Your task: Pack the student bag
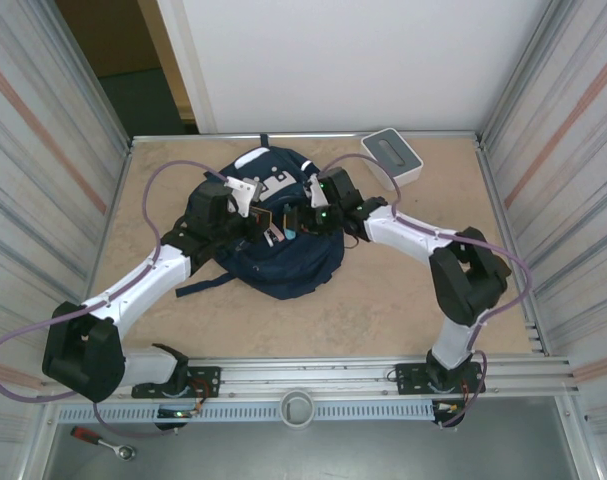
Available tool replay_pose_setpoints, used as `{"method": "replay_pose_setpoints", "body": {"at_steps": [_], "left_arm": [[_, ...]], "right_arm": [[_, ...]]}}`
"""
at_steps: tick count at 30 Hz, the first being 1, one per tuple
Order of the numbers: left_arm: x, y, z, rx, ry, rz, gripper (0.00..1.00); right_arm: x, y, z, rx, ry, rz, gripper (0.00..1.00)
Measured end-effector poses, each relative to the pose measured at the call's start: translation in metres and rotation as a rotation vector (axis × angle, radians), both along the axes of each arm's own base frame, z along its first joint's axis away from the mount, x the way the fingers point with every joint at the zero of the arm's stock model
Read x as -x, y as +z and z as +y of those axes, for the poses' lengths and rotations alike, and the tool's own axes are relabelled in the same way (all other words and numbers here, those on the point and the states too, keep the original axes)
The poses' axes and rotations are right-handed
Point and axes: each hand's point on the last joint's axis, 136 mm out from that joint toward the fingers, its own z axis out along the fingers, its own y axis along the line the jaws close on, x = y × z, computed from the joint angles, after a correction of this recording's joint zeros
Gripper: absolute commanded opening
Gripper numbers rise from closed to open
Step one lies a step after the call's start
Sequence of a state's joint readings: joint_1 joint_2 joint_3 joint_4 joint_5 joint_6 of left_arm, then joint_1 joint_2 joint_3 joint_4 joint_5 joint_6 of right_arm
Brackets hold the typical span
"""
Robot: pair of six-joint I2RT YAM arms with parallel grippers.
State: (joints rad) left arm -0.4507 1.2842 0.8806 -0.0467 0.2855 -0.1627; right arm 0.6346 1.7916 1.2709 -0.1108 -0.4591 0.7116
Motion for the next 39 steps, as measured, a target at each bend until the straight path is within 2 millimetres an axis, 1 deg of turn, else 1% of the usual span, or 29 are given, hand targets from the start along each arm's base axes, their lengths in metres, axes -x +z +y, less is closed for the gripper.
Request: {"method": "replay_pose_setpoints", "body": {"at_steps": [1, 3, 6, 8, 10, 12, 14, 16, 17, 21, 23, 25, 28, 30, 33, 36, 37, 39], "left_arm": [[0.000, 0.000, 0.000, 0.000, 0.000, 0.000, 0.00], [0.000, 0.001, 0.001, 0.000, 0.003, -0.002, 0.00], [-0.002, 0.002, 0.004, -0.002, 0.014, -0.008, 0.00], [-0.002, 0.003, 0.004, -0.001, 0.015, -0.010, 0.00], [-0.001, 0.003, 0.004, 0.000, 0.013, -0.010, 0.00], [-0.001, 0.003, 0.003, 0.002, 0.010, -0.009, 0.00], [-0.001, 0.003, 0.003, 0.002, 0.010, -0.009, 0.00], [-0.001, 0.003, 0.003, 0.002, 0.010, -0.009, 0.00], [-0.001, 0.003, 0.003, 0.002, 0.010, -0.009, 0.00], [-0.001, 0.003, 0.003, 0.002, 0.010, -0.009, 0.00], [-0.001, 0.003, 0.003, 0.002, 0.010, -0.008, 0.00], [-0.001, 0.002, 0.003, 0.000, 0.012, -0.005, 0.00], [0.000, 0.002, 0.004, -0.001, 0.013, 0.000, 0.00], [-0.001, 0.002, 0.004, -0.001, 0.017, 0.000, 0.00], [-0.001, 0.001, 0.005, 0.000, 0.024, 0.002, 0.00], [-0.002, 0.001, 0.005, 0.000, 0.027, 0.002, 0.00], [-0.002, 0.001, 0.005, 0.001, 0.028, 0.003, 0.00], [-0.001, 0.000, 0.005, 0.003, 0.028, 0.009, 0.00]], "right_arm": [[-0.009, 0.001, 0.004, -0.007, -0.018, -0.008, 0.42], [-0.020, 0.001, 0.010, -0.024, -0.042, -0.008, 0.48], [-0.023, -0.003, 0.012, -0.039, -0.061, 0.006, 0.52], [-0.022, -0.004, 0.011, -0.048, -0.067, 0.006, 0.53], [-0.017, -0.007, 0.008, -0.051, -0.070, 0.010, 0.53], [-0.004, -0.012, 0.000, -0.044, -0.067, 0.017, 0.53], [0.007, -0.011, -0.006, -0.035, -0.070, 0.011, 0.53], [0.019, -0.009, -0.007, -0.019, -0.064, -0.006, 0.51], [0.026, -0.008, -0.004, -0.008, -0.051, -0.018, 0.48], [0.043, -0.014, 0.010, 0.030, -0.008, -0.046, 0.32], [0.046, -0.020, 0.016, 0.040, 0.005, -0.046, 0.27], [0.040, -0.029, 0.021, 0.052, 0.004, -0.041, 0.23], [0.024, -0.036, 0.032, 0.061, -0.001, -0.041, 0.21], [0.013, -0.035, 0.042, 0.056, 0.000, -0.046, 0.21], [0.003, -0.028, 0.050, 0.034, 0.004, -0.056, 0.22], [-0.001, -0.021, 0.049, 0.020, 0.009, -0.079, 0.25], [-0.002, -0.020, 0.046, 0.018, 0.006, -0.085, 0.27], [0.004, -0.020, 0.035, 0.019, 0.003, -0.088, 0.31]]}}
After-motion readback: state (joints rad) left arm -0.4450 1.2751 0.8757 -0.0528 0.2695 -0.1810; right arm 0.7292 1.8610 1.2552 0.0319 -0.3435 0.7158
